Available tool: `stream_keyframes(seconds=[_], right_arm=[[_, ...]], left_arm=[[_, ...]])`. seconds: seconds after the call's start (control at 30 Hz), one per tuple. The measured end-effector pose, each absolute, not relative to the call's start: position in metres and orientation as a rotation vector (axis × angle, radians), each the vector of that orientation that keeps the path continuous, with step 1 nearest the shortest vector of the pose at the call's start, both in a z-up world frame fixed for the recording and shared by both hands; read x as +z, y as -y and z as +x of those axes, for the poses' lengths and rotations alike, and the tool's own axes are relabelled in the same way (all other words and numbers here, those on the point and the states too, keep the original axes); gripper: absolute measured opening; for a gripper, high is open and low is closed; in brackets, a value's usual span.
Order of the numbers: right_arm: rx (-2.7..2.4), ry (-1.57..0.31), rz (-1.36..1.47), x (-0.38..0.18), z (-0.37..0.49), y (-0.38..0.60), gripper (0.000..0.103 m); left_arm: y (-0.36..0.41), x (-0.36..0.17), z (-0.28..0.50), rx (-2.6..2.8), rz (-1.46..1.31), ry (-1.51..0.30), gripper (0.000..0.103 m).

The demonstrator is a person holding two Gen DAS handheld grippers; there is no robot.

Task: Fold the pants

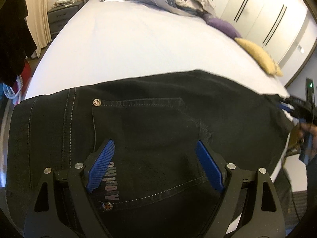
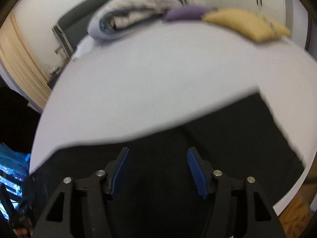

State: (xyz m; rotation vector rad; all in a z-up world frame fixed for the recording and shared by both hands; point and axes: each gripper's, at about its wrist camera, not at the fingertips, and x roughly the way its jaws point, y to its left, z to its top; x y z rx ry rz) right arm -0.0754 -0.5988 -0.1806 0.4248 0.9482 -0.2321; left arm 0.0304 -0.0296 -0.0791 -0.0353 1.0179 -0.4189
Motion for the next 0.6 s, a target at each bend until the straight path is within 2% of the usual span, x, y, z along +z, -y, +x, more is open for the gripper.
stream_keyframes(seconds=[0.03, 0.07, 0.1, 0.2, 0.23, 0.3, 0.33, 0.4, 0.5, 0.53, 0.57, 0.6], right_arm=[[-0.252, -0.934, 0.503, -0.198, -0.087, 0.618, 0.048], [-0.283, -0.883, 0.577, -0.202, -0.102, 0.637, 0.009], [-0.333, -0.866, 0.621, -0.203, -0.114, 0.654, 0.0], [-0.542, -0.82, 0.619, -0.189, -0.141, 0.682, 0.0], [-0.596, -0.817, 0.624, -0.179, -0.149, 0.684, 0.004], [-0.486, -0.775, 0.666, -0.166, -0.152, 0.673, 0.026], [-0.354, -0.746, 0.674, -0.158, -0.149, 0.653, 0.03], [-0.154, -0.747, 0.642, -0.151, -0.141, 0.612, 0.05], [0.014, -0.8, 0.63, -0.173, -0.138, 0.582, 0.061], [-0.023, -0.856, 0.66, -0.192, -0.137, 0.588, 0.061], [-0.049, -0.864, 0.711, -0.209, -0.144, 0.6, 0.052], [-0.065, -0.84, 0.759, -0.218, -0.151, 0.615, 0.018]], left_arm=[[0.029, -0.081, 0.029, -0.412, -0.019, -1.014, 0.084], [0.029, -0.081, 0.029, -0.4, -0.009, -1.01, 0.084], [0.025, -0.082, 0.029, -0.375, 0.003, -1.013, 0.084], [0.0, -0.086, 0.03, -0.3, -0.035, -1.033, 0.084], [-0.006, -0.086, 0.029, -0.316, -0.058, -1.035, 0.084], [-0.014, -0.081, 0.024, -0.323, -0.072, -1.028, 0.084], [-0.017, -0.075, 0.018, -0.291, -0.061, -1.012, 0.084], [-0.02, -0.066, 0.01, -0.337, -0.105, -0.977, 0.084], [-0.024, -0.068, 0.007, -0.285, -0.042, -0.987, 0.084], [-0.029, -0.073, 0.008, -0.264, -0.04, -1.008, 0.084], [-0.036, -0.081, 0.009, -0.273, -0.075, -1.023, 0.084], [-0.044, -0.085, 0.008, -0.302, -0.115, -1.013, 0.084]])
